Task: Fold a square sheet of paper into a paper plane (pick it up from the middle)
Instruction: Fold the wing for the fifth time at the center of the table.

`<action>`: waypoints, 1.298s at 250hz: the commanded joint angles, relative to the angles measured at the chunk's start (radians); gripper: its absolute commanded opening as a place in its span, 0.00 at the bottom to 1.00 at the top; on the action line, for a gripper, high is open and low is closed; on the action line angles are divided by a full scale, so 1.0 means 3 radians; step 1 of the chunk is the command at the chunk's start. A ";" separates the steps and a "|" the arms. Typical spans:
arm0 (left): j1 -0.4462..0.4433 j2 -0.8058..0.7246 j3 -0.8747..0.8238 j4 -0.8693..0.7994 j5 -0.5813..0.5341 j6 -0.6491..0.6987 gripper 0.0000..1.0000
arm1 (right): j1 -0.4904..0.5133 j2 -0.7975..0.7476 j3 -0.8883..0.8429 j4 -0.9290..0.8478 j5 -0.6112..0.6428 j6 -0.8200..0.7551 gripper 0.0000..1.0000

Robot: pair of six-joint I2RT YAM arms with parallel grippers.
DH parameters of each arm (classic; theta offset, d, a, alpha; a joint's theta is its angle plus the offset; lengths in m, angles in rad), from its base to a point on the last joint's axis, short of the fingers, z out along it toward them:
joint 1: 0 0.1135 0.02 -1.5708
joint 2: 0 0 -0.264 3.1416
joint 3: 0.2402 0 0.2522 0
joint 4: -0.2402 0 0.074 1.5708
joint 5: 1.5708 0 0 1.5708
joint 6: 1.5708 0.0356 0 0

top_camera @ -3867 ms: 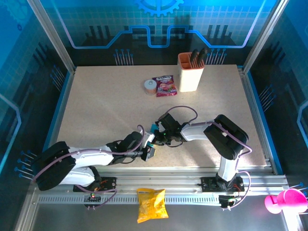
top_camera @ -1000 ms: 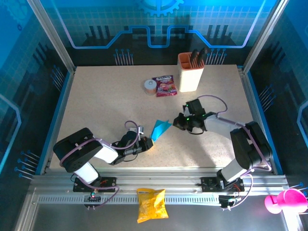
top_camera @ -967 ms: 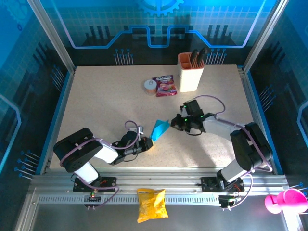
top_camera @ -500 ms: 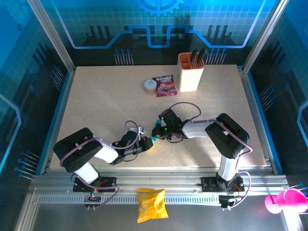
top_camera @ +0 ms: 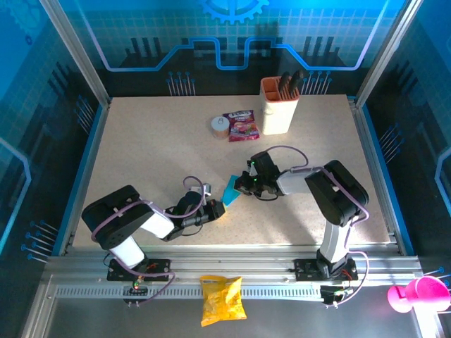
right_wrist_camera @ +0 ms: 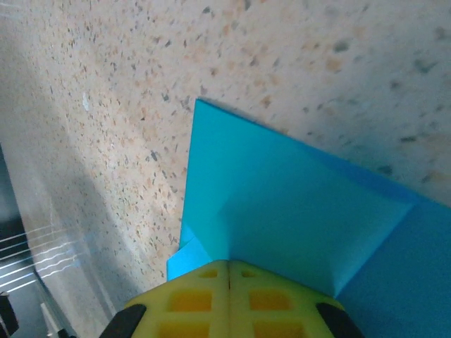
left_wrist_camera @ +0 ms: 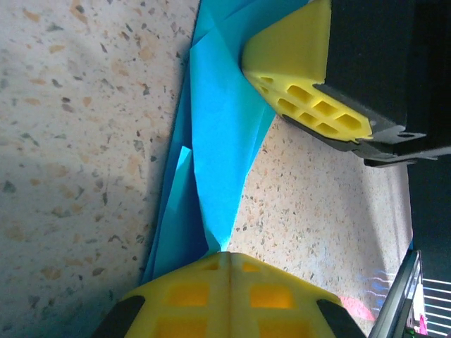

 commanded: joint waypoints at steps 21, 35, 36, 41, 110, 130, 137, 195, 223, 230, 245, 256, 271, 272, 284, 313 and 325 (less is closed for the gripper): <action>0.0020 0.0306 -0.0286 -0.1347 -0.0072 0.0009 0.00 | -0.0485 0.0176 0.0105 -0.0630 0.0428 -0.0193 0.00; 0.0022 0.0301 -0.0286 -0.1357 -0.0070 0.0008 0.00 | -0.0597 0.0175 0.0222 -0.0784 0.0498 -0.0248 0.00; 0.0022 0.0301 -0.0289 -0.1357 -0.0070 0.0011 0.00 | -0.0607 0.0175 0.0223 -0.0794 0.0502 -0.0252 0.00; 0.0022 0.0297 -0.0286 -0.1357 -0.0071 0.0013 0.00 | -0.0648 0.0175 0.0248 -0.0835 0.0511 -0.0278 0.00; 0.0022 0.0217 -0.0286 -0.1397 -0.0075 0.0016 0.00 | -0.0947 -0.0175 0.0137 -0.0964 0.0421 -0.0462 0.00; 0.0022 0.0193 -0.0274 -0.1433 -0.0080 0.0026 0.00 | -0.0815 -0.0472 -0.0039 -0.0859 0.0307 -0.0404 0.00; 0.0024 0.0194 -0.0271 -0.1428 -0.0075 0.0023 0.00 | -0.0739 -0.0564 -0.0075 -0.0828 0.0280 -0.0375 0.00; 0.0022 0.0178 -0.0226 -0.1453 -0.0055 0.0041 0.00 | 0.0179 -0.0797 -0.0094 -0.0523 0.0385 -0.0051 0.00; 0.0023 0.0158 -0.0212 -0.1471 -0.0040 0.0054 0.00 | 0.0482 -0.0497 0.0102 -0.0455 0.0441 0.0008 0.00; 0.0023 0.0145 -0.0212 -0.1475 -0.0041 0.0059 0.00 | 0.0521 -0.0404 0.0168 -0.0456 0.0459 0.0018 0.00; 0.0024 0.0111 -0.0205 -0.1489 -0.0024 0.0060 0.00 | 0.0552 -0.0226 0.0239 -0.0400 0.0474 0.0052 0.00; 0.0022 0.0074 -0.0200 -0.1518 -0.0025 0.0064 0.00 | 0.0546 -0.0133 0.0234 -0.0385 0.0526 0.0070 0.00; 0.0023 0.0006 -0.0190 -0.1567 -0.0024 0.0074 0.00 | 0.0511 -0.0031 0.0188 -0.0356 0.0563 0.0105 0.00; 0.0023 0.0002 -0.0190 -0.1569 -0.0024 0.0074 0.00 | 0.0507 -0.0028 0.0185 -0.0353 0.0568 0.0109 0.00; 0.0022 -0.0058 -0.0177 -0.1615 -0.0020 0.0090 0.00 | 0.0479 0.0042 0.0145 -0.0334 0.0581 0.0141 0.00; 0.0026 -0.0240 -0.0118 -0.1735 0.0031 0.0165 0.00 | 0.0408 0.0181 0.0056 -0.0352 0.0571 0.0169 0.00; 0.0024 -0.0357 -0.0088 -0.1796 0.0061 0.0203 0.00 | 0.0387 0.0213 0.0032 -0.0365 0.0565 0.0174 0.00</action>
